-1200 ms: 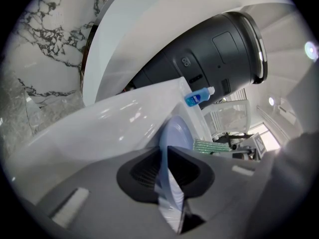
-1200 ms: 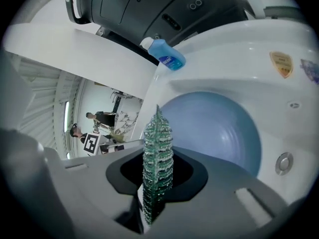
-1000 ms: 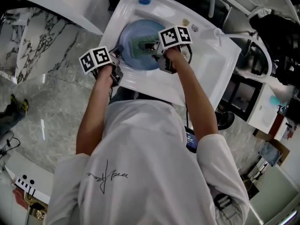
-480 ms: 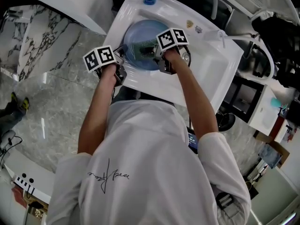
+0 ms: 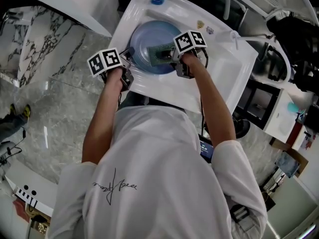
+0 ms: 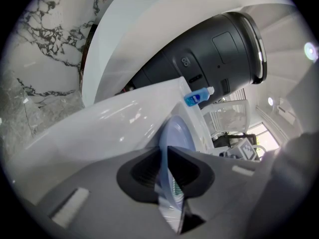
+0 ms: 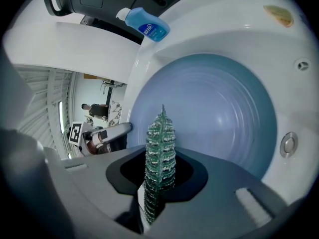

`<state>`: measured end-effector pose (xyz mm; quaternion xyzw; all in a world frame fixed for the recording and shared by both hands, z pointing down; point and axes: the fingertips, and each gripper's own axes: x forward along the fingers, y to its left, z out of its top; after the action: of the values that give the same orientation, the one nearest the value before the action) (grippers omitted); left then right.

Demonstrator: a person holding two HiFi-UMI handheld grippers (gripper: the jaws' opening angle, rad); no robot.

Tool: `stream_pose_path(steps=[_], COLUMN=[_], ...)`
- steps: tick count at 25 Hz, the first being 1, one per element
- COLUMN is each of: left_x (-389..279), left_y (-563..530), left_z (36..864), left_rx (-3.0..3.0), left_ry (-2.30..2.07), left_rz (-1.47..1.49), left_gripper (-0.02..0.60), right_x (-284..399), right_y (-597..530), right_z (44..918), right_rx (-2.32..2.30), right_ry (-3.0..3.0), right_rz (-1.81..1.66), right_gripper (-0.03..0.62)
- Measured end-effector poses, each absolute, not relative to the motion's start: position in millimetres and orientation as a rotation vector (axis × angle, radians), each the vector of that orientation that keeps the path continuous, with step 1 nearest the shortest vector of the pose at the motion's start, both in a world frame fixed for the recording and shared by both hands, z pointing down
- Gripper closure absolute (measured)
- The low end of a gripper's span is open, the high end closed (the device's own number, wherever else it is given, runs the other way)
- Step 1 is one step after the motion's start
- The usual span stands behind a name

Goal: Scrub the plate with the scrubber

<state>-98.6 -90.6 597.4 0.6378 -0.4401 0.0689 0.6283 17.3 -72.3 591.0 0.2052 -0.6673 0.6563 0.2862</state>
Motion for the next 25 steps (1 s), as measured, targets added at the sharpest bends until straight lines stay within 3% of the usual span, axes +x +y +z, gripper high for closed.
stream_pose_path(steps=[25], left_x=[-101], left_y=[-88], left_z=[598], left_rx=[1.474], left_ry=[-0.999], left_rz=[0.190], left_gripper=[0.476], right_x=[108], right_y=[-77], right_z=[581], right_rx=[0.752], right_ry=[-1.790], right_rz=[1.780], right_gripper=[0.533])
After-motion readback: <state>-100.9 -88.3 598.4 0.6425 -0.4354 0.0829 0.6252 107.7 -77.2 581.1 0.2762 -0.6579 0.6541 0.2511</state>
